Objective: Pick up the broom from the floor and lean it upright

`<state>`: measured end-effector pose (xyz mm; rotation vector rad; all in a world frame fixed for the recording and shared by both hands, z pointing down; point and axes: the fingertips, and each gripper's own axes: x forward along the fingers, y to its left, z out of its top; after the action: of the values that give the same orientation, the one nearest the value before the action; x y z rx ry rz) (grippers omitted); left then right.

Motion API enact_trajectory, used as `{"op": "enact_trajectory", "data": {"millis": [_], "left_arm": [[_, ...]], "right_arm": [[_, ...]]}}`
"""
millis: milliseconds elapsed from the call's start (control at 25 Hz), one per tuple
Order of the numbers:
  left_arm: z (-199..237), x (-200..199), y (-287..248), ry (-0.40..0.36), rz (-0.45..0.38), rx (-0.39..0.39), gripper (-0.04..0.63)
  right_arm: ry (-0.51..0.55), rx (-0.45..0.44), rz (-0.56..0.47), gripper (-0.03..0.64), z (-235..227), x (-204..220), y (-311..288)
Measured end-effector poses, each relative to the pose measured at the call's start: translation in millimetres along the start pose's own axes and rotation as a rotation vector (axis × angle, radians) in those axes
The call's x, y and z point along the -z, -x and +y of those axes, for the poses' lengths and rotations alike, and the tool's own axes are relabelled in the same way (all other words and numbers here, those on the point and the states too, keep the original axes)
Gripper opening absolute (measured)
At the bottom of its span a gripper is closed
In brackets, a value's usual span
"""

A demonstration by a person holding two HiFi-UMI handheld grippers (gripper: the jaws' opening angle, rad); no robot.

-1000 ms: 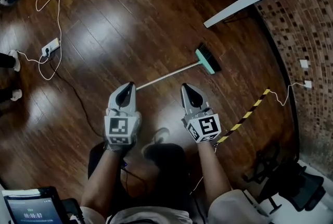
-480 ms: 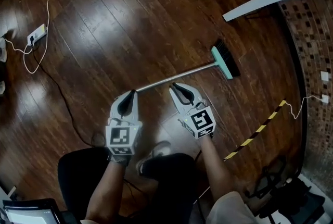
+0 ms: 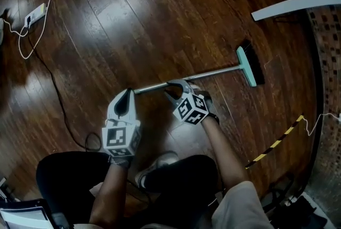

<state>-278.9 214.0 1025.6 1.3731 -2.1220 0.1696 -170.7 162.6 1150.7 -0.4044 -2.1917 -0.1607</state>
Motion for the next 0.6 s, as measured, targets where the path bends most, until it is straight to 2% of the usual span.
{"op": "enact_trajectory", "data": {"millis": [200, 360, 600], "left_arm": [[16, 14, -5, 0.0, -0.014, -0.023, 0.002], [19, 13, -7, 0.025, -0.033, -0.012, 0.002], [9, 16, -9, 0.003, -0.023, 0.006, 0.002]], "right_arm": [[0.155, -0.089, 0.098, 0.127, 14, 13, -39], [0.172, -0.141, 0.159, 0.125, 20, 22, -59], [0.23, -0.161, 0.221, 0.112, 19, 33, -72]]}}
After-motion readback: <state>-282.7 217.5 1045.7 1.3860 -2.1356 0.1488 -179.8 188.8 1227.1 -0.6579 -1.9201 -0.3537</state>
